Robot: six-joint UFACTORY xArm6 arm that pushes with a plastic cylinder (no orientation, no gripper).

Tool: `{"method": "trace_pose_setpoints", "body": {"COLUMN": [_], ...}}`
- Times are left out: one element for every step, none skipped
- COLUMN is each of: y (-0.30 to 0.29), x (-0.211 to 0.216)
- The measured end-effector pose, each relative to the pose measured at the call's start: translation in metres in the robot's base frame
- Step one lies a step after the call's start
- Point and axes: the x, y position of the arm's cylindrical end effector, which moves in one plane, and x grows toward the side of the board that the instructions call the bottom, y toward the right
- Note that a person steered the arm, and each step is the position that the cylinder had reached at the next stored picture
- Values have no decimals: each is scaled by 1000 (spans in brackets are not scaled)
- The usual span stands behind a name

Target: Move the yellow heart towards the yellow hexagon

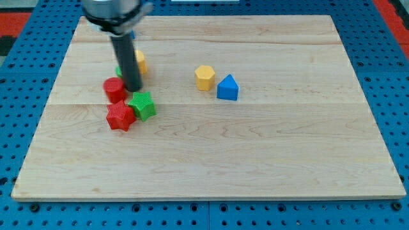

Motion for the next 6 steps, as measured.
{"method": "trace_pose_setpoints", "body": {"y": [-22, -16, -16, 13, 55, 148], "x": [-46, -63, -78, -32, -18, -19]}}
